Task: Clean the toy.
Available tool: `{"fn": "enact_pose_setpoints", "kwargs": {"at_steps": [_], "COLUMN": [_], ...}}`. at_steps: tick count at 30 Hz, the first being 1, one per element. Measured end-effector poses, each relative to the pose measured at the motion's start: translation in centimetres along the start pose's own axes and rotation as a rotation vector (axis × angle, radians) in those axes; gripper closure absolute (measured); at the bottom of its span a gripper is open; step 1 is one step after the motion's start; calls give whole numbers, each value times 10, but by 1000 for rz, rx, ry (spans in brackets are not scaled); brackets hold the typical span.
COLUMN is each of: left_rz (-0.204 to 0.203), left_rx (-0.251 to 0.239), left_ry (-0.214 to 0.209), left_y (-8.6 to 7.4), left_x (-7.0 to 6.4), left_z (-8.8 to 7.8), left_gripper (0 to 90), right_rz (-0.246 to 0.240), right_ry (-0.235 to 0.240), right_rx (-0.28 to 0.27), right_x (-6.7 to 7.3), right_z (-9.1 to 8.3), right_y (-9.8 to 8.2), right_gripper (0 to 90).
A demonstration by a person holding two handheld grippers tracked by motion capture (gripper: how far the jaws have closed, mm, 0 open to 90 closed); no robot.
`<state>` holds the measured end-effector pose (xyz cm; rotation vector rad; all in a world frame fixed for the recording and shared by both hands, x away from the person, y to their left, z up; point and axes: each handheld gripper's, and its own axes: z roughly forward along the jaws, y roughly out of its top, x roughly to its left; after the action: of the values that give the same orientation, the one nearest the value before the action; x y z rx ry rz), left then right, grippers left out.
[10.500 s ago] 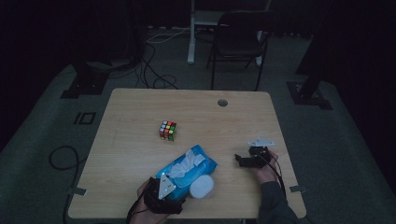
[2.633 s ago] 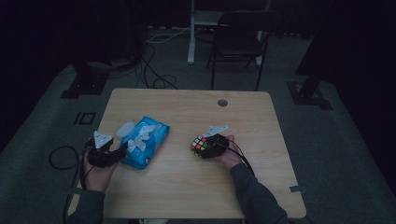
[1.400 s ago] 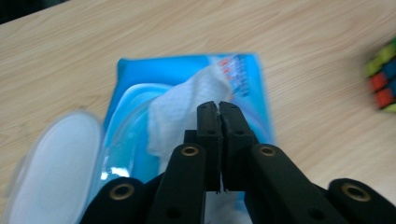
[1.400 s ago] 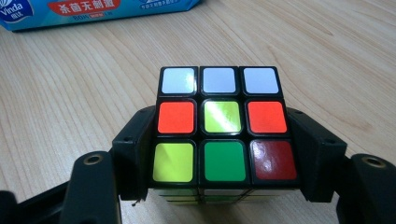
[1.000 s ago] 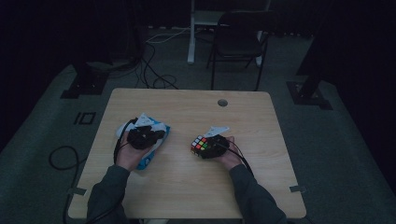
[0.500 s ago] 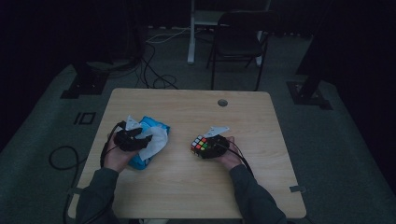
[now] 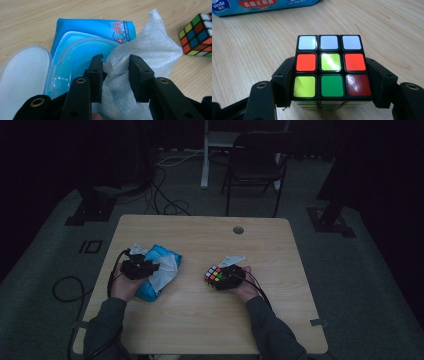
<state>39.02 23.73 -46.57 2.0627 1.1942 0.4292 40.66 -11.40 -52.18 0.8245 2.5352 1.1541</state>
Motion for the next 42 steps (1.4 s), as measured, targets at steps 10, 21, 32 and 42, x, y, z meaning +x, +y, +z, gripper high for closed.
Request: {"fn": "enact_pose_setpoints", "kwargs": {"at_steps": [10, 21, 32, 42], "left_rz": [77, 116, 129, 134], "left_rx": [-31, -1, -101, -177], "left_ry": [-56, 58, 29, -30], "left_y": [9, 3, 15, 29], "left_x": [-19, -27, -35, -44], "left_z": [-7, 5, -14, -22], "left_gripper": [872, 567, 881, 881], "right_rz": [3, -2, -15, -140], "right_ry": [5, 0, -12, -75], "right_rx": [-1, 0, 18, 18], "right_x": [-1, -1, 0, 14], "right_z": [0, -1, -2, -5], "right_y": [0, -1, -3, -2], "right_gripper": [331, 331, 334, 338]}}
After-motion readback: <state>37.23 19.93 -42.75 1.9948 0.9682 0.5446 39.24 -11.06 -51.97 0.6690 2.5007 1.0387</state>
